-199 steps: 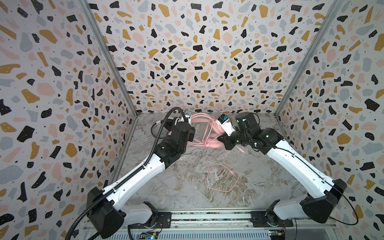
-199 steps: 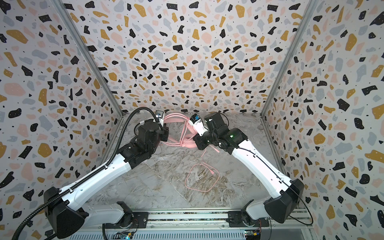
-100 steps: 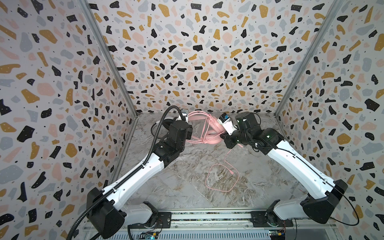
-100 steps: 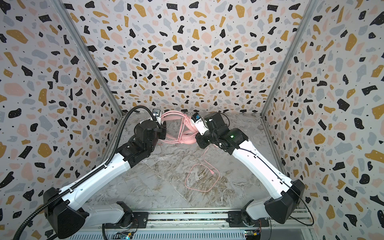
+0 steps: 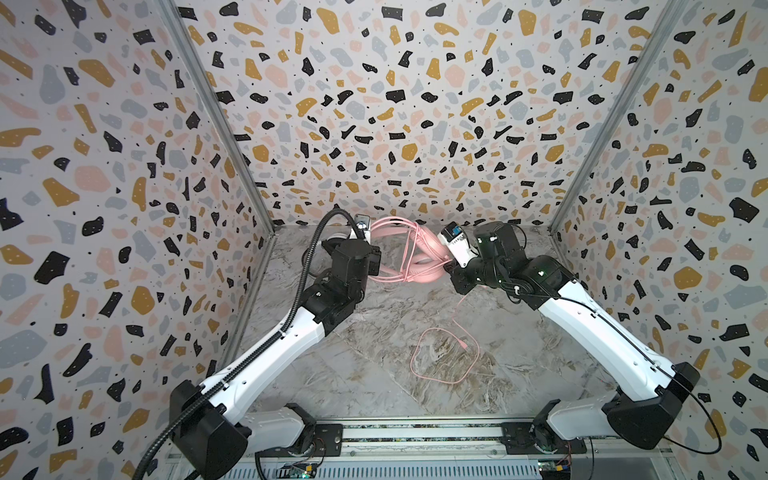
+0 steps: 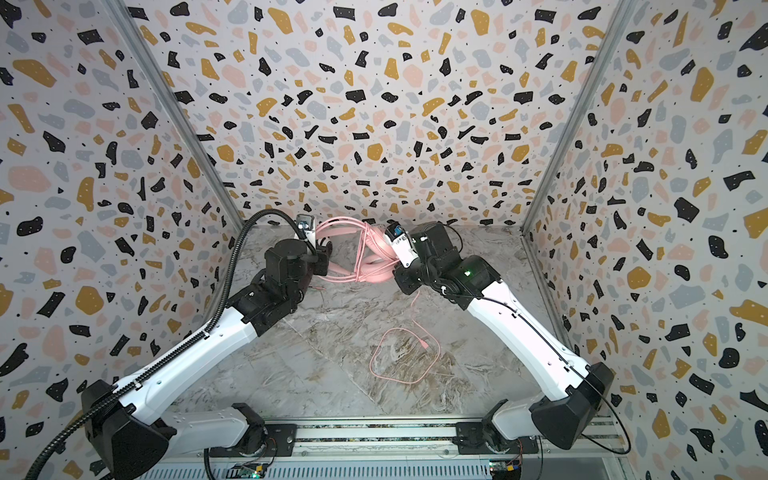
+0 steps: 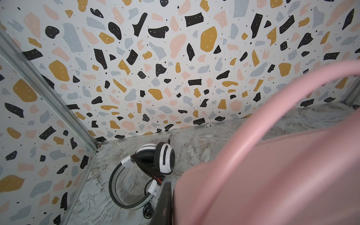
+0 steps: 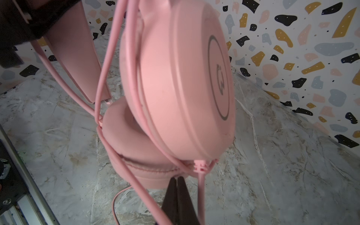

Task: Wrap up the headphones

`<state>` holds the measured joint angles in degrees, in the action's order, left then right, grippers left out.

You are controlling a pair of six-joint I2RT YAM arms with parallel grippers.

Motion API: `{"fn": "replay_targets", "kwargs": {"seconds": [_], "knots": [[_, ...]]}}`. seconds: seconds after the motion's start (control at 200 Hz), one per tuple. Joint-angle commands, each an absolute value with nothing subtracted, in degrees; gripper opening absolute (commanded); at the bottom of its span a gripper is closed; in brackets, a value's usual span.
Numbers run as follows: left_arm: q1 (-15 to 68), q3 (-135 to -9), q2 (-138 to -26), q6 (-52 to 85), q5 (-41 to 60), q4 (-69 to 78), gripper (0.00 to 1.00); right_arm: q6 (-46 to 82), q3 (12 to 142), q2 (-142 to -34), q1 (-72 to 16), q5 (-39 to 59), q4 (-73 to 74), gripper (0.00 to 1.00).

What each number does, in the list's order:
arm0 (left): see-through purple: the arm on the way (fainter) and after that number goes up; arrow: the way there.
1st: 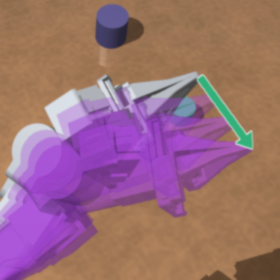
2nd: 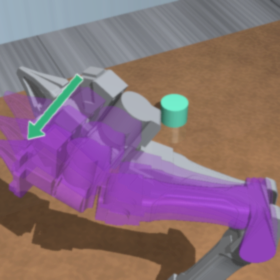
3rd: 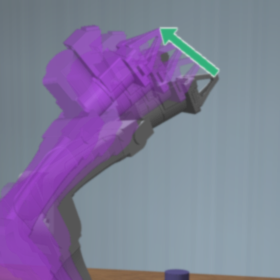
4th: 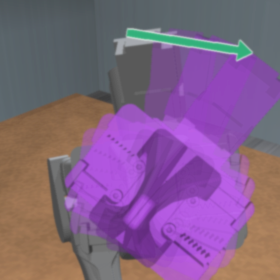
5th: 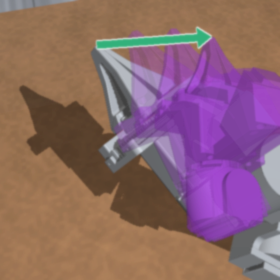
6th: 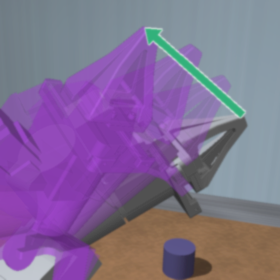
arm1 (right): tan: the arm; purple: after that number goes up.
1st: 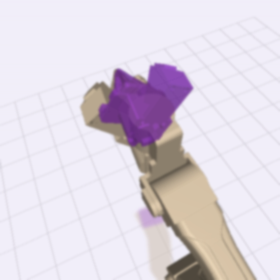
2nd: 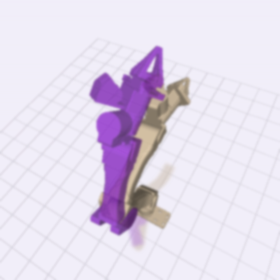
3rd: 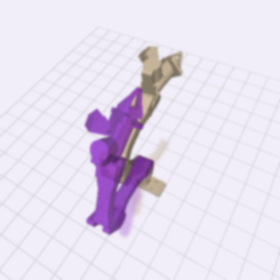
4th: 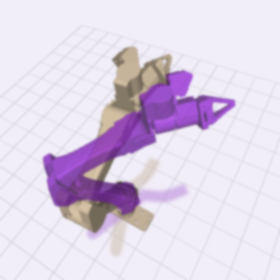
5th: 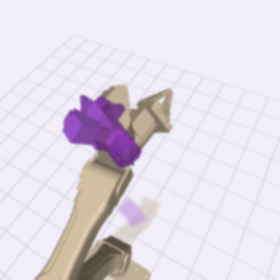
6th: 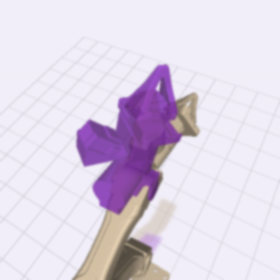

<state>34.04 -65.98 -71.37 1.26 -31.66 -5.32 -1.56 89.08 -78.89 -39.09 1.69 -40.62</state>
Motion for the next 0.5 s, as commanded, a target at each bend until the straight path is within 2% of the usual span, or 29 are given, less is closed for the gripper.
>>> {"fn": "replay_targets", "kwargs": {"seconds": [0.0,0.195,0.496], "knots": [[28.4,-63.4,-71.0,-9.7,-41.5,-22.4,0.0,0.7,92.4,-68.8,-35.3,-11.1,-34.4,0.05],[27.7,-63.4,-71.0,-9.2,-40.6,-22.6,0.0,0.4,88.4,-65.6,-35.2,-15.7,-32.2,0.05],[27.7,-62.9,-71.4,-8.5,-38.3,-22.9,0.0,0.0,88.9,-64.5,-35.3,-16.6,-29.6,0.07]]}}
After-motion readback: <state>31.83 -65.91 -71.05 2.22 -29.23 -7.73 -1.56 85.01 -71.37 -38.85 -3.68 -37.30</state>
